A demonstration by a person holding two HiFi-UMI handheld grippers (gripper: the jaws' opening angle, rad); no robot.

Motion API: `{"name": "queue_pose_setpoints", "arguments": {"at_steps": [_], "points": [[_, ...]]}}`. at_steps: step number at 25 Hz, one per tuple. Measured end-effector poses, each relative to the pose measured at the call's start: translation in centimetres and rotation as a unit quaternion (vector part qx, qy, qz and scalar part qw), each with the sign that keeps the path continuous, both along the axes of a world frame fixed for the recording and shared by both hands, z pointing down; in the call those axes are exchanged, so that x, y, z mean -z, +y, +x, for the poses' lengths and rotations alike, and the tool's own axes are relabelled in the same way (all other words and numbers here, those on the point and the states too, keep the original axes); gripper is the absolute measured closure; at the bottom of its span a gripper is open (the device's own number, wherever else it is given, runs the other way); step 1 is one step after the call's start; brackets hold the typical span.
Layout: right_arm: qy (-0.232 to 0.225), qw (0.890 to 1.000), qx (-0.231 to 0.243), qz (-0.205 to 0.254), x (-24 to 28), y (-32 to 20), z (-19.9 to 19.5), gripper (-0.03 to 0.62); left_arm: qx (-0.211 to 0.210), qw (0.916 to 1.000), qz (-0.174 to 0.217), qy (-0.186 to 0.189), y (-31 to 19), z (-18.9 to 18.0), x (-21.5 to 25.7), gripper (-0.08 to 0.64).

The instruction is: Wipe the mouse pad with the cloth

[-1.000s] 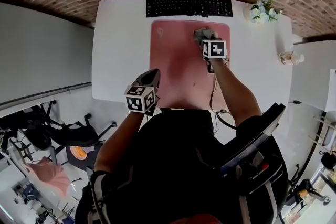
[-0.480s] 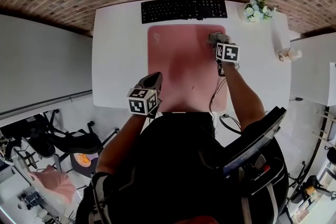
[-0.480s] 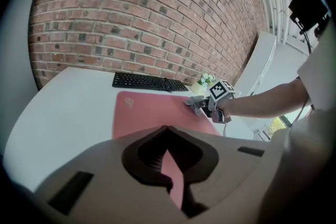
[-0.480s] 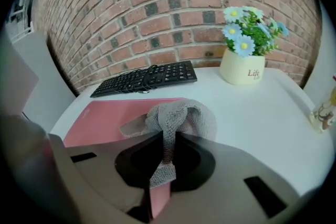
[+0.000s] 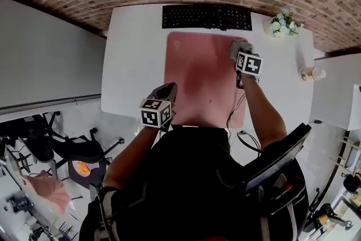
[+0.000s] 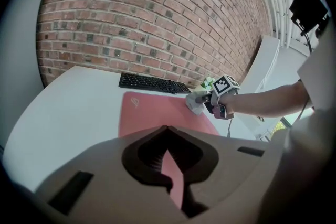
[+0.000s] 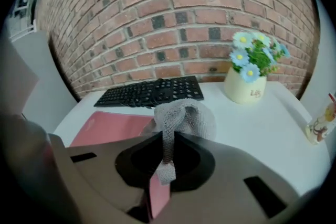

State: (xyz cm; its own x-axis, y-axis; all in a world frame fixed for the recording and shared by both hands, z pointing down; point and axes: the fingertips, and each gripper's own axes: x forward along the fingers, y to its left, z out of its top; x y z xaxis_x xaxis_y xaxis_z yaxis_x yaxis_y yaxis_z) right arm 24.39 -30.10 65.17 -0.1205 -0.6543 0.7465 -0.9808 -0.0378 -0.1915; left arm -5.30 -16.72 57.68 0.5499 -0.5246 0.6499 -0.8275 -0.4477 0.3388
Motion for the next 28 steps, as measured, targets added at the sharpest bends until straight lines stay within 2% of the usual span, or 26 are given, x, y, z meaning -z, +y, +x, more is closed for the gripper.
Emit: {"name": "queue_pose_setpoints", "arguments": {"at_steps": [6,12,15,20,28], "points": [[-0.043,0.993,0.102,0.039,3.5,-3.7,-11.3,0.561,0.033,0.9994,-0.004,0.0,0.8,-2.1,0.1,0.56],[-0.065,0.979,0.189,0.036,2.8,-6.6,-21.9,0.561,0.098,0.9948,-0.019,-0.016,2.2,-6.5,-0.6,0.56],[-0.064,0.973,0.221,0.029,1.7,-7.5,-25.7,0.561,0.13,0.9909,-0.026,-0.023,3.1,-8.9,-0.7,0.56],[-0.053,0.967,0.248,0.011,-0.8,-8.8,-29.2,0.561,0.163,0.9853,-0.034,-0.036,3.8,-11.8,-1.1,0.56],[-0.045,0.971,0.233,-0.003,-2.4,-9.2,-27.7,0.561,0.149,0.9873,-0.035,-0.042,3.8,-12.1,-1.3,0.56]]}}
